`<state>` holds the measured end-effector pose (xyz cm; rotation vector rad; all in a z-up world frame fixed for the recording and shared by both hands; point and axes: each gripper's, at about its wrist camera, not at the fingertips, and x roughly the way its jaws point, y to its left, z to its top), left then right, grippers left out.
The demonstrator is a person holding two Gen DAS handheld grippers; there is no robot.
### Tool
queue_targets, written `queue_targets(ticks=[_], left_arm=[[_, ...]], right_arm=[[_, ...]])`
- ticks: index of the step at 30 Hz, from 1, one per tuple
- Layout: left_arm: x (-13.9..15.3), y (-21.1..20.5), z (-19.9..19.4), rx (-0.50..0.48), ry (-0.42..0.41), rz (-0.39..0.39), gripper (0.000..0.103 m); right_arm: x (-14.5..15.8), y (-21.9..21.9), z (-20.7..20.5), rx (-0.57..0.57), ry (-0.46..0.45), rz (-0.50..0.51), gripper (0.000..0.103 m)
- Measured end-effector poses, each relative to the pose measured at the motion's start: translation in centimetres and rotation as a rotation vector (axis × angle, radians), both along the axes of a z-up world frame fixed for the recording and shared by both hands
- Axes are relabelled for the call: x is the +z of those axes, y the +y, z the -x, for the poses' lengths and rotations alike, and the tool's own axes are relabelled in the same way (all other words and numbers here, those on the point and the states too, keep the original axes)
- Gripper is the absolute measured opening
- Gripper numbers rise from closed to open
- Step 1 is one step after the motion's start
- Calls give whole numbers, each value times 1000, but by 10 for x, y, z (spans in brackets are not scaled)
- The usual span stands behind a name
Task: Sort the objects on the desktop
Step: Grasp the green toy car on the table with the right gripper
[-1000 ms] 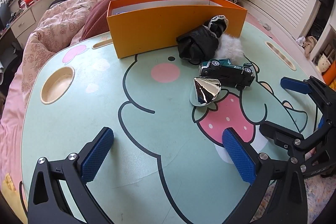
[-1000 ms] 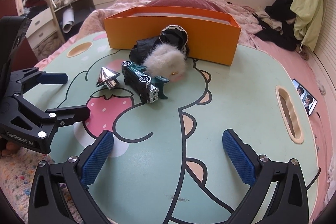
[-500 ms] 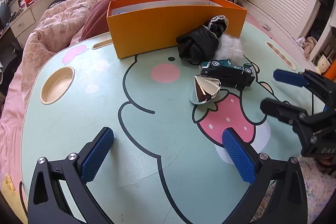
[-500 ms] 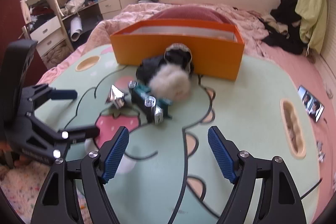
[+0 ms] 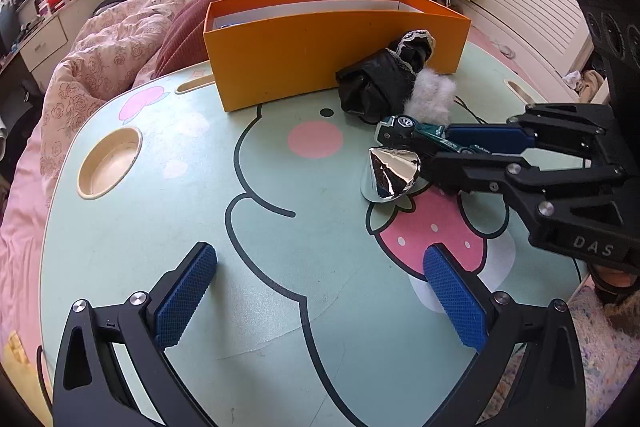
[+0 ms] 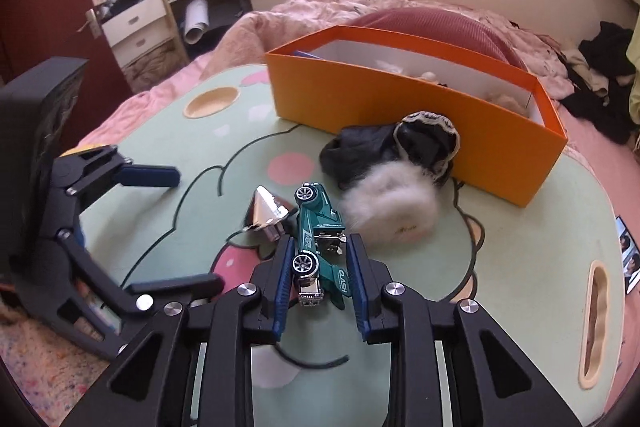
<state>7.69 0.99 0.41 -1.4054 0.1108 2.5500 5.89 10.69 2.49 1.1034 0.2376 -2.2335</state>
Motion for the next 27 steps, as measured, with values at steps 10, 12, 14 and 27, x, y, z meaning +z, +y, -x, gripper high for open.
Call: queue_targets(ticks=[10, 12, 14, 27], left_arm=[[0, -1, 0, 0, 0, 0, 103], [0, -1, 0, 0, 0, 0, 103], [0, -1, 0, 0, 0, 0, 103], [4, 0, 0, 21, 6, 4, 103]], right_arm=[[1, 50, -53, -152, 39, 29, 25], [0, 57, -55, -184, 55, 39, 27], [-1, 57, -54, -205, 80, 31, 43], [-14, 44, -49, -221, 122, -6, 24]])
